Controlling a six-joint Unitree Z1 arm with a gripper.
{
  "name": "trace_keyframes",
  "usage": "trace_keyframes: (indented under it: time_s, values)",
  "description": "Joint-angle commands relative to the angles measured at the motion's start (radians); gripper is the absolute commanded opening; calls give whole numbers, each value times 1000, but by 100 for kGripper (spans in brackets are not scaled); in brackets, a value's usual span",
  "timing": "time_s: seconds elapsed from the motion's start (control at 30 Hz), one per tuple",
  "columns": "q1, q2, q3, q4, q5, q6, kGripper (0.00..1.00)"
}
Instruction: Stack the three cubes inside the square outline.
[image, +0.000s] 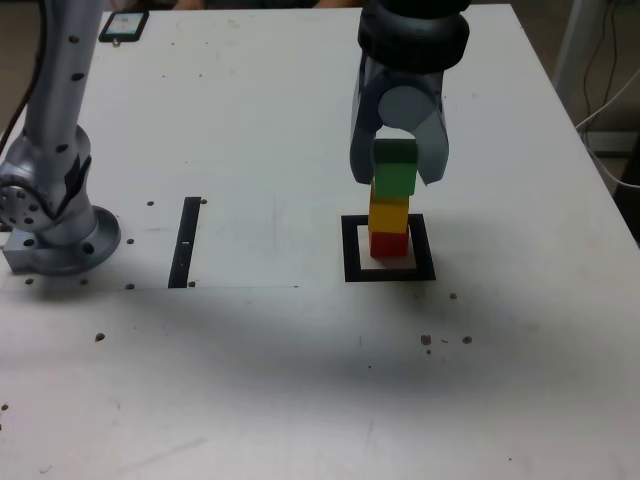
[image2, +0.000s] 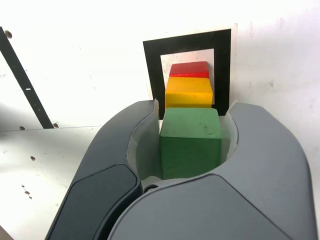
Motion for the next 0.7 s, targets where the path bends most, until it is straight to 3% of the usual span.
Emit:
trace_keyframes:
  time_s: [0.0, 0.27, 0.37, 0.43, 0.63, 0.67]
  values:
    - [3, 5, 0, -2, 2, 6, 5]
    - [6, 1, 26, 7, -2, 8, 11]
    - [6, 2, 41, 1, -3, 8, 19]
    - [7, 4, 47, -3, -4, 9, 32]
    - [10, 10, 42, -19, -2, 21, 92]
    - [10, 11, 41, -22, -1, 22, 96]
